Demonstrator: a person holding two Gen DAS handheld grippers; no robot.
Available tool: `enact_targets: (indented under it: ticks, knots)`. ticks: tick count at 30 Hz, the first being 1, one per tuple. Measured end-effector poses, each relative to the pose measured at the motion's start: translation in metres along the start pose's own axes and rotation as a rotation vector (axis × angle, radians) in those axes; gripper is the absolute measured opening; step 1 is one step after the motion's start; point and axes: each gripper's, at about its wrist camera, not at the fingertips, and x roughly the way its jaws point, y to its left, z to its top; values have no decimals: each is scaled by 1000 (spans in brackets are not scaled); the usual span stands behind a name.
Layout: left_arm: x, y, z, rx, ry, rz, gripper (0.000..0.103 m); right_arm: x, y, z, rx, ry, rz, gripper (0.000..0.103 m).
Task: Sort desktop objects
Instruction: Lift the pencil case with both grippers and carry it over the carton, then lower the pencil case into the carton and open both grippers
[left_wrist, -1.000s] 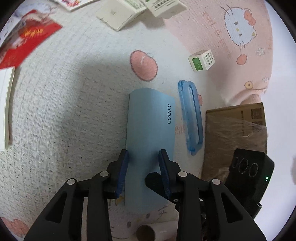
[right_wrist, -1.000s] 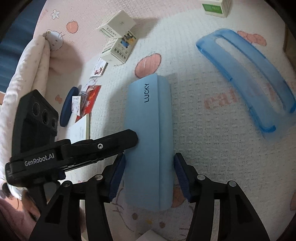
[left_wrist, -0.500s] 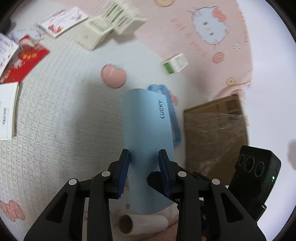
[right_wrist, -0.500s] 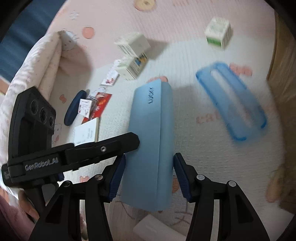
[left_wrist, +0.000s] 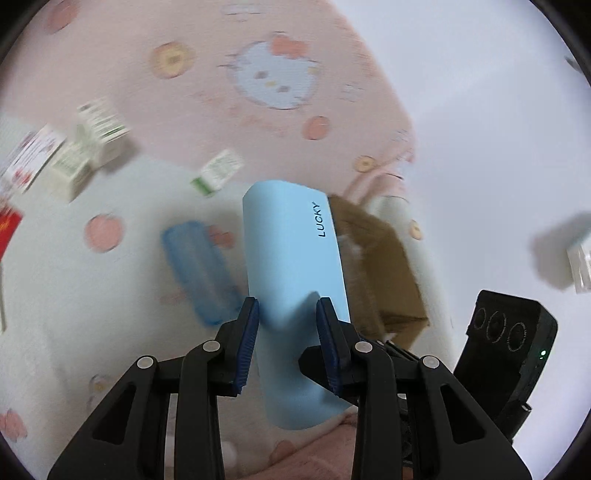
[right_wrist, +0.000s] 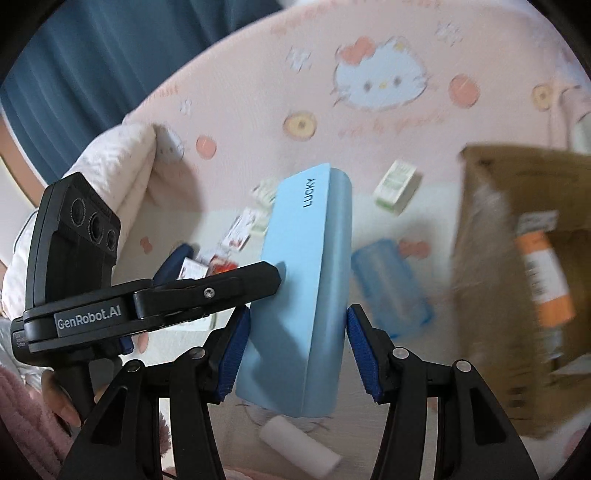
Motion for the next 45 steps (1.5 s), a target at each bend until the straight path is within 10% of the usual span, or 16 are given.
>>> enact_targets:
  ticks: [24,36,45]
  knots:
    - [129,-126,16,198,145,-30,36,-81,-154,27,173,-45,-53,52]
    - [173,-129,24,173,262,80,35,-58,-200,39,192,87,34,52]
    - [168,-117,26,105,266,66,36,-28,-216,35,224,260,-89,54]
